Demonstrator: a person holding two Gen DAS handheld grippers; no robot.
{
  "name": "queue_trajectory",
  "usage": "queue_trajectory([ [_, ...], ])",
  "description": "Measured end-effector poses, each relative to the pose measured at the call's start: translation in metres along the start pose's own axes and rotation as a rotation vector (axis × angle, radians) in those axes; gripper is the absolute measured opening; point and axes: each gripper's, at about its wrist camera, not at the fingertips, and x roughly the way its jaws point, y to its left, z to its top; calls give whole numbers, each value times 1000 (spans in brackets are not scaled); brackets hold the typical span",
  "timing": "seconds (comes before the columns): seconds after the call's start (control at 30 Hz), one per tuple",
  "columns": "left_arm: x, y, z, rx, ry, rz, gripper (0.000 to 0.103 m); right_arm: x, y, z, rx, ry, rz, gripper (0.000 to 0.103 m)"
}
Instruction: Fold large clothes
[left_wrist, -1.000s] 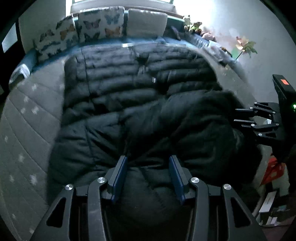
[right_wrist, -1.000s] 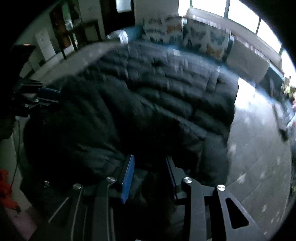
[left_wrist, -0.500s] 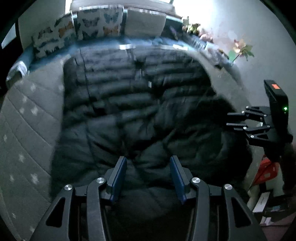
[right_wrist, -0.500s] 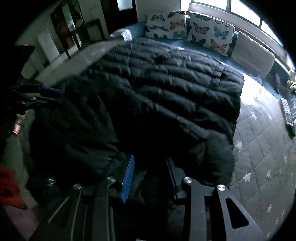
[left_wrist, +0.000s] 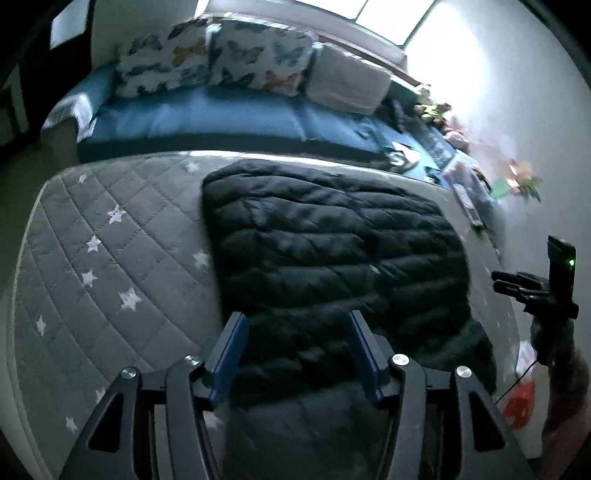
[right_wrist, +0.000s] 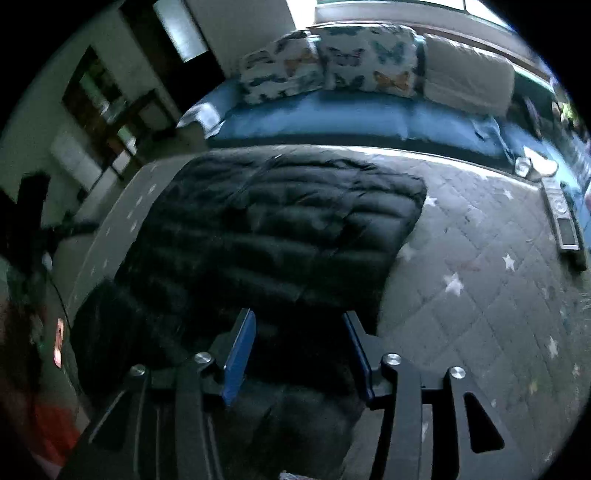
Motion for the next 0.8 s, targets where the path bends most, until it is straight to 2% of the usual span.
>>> queue_trajectory([
  [0.17, 40, 38, 36, -74, 30, 28, 60, 37, -54, 28, 152, 8, -5, 54],
  [0.3, 68, 60, 59, -104, 27, -4, 62, 66, -91, 42, 270, 20, 41, 54],
  [0.4, 92, 79, 72, -140, 28, -35, 64, 86, -111, 47, 355, 23, 120, 56],
  [0.5, 115, 97, 80, -217, 45, -78, 66, 101, -119, 49, 391, 23, 165, 61],
  [0.63, 137, 115, 90, -276, 16, -115, 69, 112, -126, 58, 422, -3, 243, 63],
  [0.8, 154, 127, 102, -316, -26, -161, 74, 118, -128, 68, 407, -24, 278, 63],
])
